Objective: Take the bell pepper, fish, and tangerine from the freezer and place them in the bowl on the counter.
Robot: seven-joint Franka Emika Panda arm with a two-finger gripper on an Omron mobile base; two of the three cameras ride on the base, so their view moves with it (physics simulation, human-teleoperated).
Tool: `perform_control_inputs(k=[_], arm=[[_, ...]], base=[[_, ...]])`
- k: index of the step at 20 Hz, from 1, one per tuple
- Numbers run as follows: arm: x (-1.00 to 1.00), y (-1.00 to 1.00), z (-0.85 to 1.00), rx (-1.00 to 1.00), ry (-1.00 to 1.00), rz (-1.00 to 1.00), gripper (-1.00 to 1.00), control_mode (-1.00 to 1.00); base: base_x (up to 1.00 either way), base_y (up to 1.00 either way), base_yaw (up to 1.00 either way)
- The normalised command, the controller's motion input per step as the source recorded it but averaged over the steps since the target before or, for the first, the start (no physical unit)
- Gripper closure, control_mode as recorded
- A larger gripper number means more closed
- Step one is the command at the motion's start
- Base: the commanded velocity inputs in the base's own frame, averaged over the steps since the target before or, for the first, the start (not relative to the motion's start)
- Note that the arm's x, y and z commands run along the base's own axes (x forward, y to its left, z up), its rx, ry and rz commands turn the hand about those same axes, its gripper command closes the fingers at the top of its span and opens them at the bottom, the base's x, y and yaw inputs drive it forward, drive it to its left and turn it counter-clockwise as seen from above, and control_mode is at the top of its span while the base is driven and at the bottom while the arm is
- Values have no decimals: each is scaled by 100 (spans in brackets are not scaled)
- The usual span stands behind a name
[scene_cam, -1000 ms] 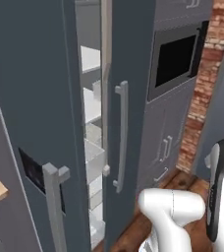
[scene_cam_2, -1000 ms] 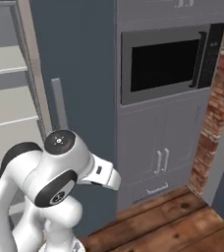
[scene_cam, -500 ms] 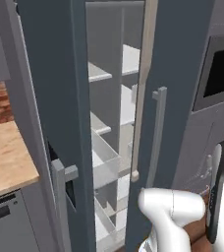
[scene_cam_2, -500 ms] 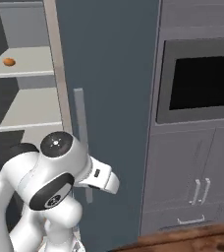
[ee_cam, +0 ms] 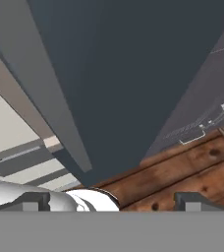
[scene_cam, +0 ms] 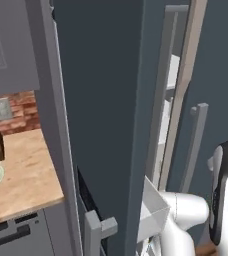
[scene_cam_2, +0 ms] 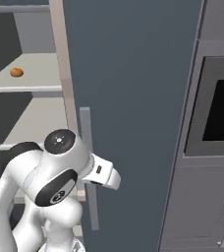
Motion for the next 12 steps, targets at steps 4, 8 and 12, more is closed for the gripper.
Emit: perform_control_inputs(k=[4, 8, 12], arm=[[0, 0, 0, 0, 0, 0, -100, 100], [0, 0, 0, 0, 0, 0, -100, 100], [0, 0, 0, 0, 0, 0, -100, 100]], base=[[9, 20, 31], [0, 3, 37], [-8, 11, 43]])
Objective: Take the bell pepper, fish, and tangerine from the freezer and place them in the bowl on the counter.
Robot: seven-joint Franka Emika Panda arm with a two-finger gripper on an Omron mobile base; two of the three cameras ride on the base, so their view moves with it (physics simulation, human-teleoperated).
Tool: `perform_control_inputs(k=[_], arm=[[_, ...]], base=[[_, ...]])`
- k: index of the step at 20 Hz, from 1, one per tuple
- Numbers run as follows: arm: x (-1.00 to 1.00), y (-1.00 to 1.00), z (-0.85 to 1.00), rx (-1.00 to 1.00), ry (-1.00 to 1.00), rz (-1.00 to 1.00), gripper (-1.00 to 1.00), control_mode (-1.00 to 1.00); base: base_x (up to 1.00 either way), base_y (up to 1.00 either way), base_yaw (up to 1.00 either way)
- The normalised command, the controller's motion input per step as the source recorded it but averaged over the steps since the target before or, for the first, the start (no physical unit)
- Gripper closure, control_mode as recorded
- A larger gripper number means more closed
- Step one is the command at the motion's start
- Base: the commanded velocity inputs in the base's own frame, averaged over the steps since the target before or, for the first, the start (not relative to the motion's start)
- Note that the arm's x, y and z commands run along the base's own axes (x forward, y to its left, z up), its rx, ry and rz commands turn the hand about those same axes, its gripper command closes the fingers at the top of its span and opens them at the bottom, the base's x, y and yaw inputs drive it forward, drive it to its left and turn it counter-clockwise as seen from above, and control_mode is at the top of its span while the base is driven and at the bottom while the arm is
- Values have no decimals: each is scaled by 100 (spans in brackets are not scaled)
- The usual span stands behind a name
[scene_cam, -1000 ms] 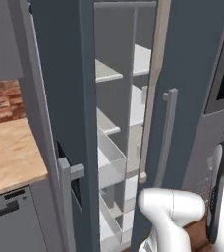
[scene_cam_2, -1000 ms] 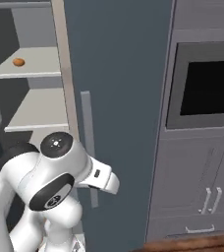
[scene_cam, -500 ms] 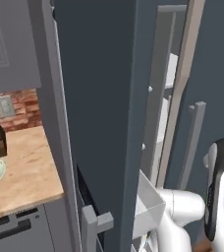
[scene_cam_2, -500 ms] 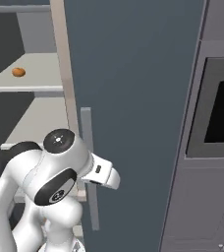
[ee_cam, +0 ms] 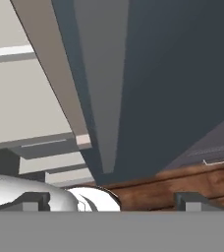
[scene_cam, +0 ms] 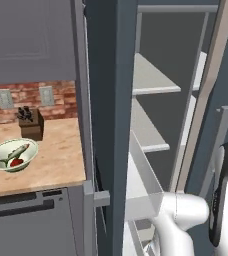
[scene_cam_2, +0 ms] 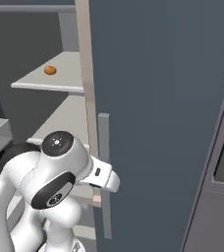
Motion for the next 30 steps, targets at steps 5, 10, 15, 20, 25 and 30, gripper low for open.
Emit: perform_control_inputs(k=[5, 10, 15, 20, 25, 30], arm=[[0, 0, 0, 0, 0, 0, -100, 100], [0, 0, 0, 0, 0, 0, -100, 100], [0, 0, 0, 0, 0, 0, -100, 100], [0, 0, 0, 0, 0, 0, -100, 100], [0, 0, 0, 0, 0, 0, -100, 100], [-11, 10, 61, -8, -42, 21, -100, -100]], base=[[-16, 9, 18], [17, -2, 15], [0, -76, 32], [7, -2, 9], [41, 37, 16], [2, 5, 5]])
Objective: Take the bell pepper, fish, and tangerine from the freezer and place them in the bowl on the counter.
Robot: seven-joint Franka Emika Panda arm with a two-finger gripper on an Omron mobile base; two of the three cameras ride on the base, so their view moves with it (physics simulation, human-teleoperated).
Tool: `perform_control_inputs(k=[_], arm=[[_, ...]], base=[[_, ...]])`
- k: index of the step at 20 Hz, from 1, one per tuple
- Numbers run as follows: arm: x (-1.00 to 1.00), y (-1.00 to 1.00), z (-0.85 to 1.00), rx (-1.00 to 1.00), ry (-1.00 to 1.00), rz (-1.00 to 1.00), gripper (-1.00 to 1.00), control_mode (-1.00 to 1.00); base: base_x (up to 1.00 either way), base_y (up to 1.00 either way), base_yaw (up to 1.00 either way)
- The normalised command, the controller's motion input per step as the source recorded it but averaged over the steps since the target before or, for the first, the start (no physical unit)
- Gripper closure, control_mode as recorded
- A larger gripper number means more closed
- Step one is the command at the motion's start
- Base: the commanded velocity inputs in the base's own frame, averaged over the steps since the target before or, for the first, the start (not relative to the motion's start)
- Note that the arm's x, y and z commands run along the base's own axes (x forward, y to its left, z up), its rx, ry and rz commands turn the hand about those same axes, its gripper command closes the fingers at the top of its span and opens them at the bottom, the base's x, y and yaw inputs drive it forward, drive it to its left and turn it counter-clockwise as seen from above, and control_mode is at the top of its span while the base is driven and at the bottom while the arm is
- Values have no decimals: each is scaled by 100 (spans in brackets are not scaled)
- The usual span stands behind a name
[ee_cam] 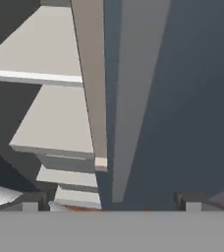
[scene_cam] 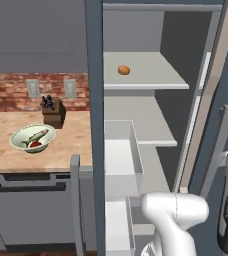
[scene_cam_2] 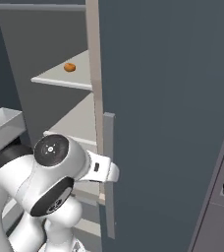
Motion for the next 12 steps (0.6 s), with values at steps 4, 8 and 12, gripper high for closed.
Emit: perform_control_inputs(k=[4, 8, 12], arm=[[-13, 32, 100, -11, -54, 28, -100, -100], [0, 75, 100, -8, -33, 16, -100, -100], [13, 92, 100, -4, -14, 6, -100, -100]], base=[[0, 0, 0], [0, 0, 0], [0, 0, 0]])
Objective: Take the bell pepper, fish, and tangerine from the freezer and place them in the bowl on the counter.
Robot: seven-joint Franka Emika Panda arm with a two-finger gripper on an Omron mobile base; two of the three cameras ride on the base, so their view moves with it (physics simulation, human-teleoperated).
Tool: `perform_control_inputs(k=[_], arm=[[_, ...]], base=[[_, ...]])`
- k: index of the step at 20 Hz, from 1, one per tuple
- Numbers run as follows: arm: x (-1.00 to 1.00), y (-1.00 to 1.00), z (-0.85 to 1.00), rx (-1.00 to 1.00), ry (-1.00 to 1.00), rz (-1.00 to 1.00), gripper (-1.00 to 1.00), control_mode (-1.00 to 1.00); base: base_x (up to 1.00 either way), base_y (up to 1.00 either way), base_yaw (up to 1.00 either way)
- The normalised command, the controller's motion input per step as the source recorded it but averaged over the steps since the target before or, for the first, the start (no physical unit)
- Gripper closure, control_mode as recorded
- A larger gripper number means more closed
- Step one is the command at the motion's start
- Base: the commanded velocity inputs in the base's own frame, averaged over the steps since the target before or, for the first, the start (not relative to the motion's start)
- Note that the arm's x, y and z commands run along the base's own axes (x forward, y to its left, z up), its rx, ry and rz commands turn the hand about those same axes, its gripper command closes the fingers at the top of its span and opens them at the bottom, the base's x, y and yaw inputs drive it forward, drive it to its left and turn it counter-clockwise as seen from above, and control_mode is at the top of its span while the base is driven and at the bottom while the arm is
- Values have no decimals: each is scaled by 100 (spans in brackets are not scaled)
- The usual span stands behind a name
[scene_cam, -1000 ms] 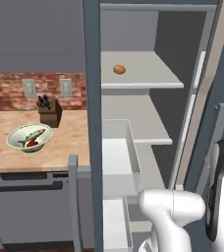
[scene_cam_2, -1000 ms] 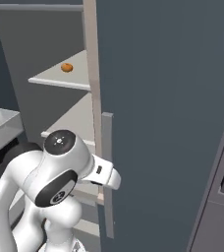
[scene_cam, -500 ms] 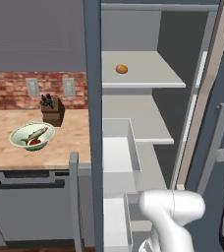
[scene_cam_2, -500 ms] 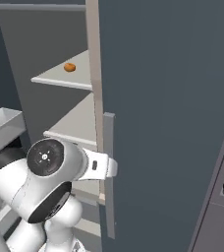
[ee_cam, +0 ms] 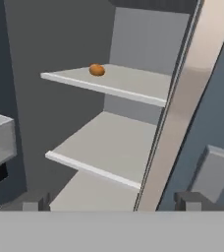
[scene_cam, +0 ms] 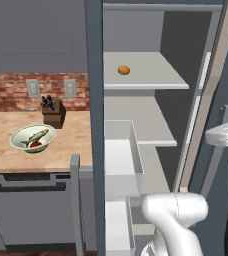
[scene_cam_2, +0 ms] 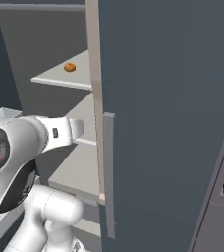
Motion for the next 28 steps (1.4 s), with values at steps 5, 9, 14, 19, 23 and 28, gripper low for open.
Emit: perform_control_inputs(k=[5, 9, 14, 19, 23, 28], arm=[[78, 95, 65, 0, 0, 0, -100, -100], [100, 78, 40, 0, 0, 0, -100, -100], [79, 25, 12, -4, 5, 0, -100, -100], [37, -1, 0, 2, -3, -4, -100, -100], [51, 2, 2, 11, 0, -6, -100, -100], [79, 4, 24, 7, 13, -4, -100, -100]], base=[[0, 0, 0], [0, 0, 0], [0, 0, 0], [0, 0, 0], [0, 0, 0], [0, 0, 0]])
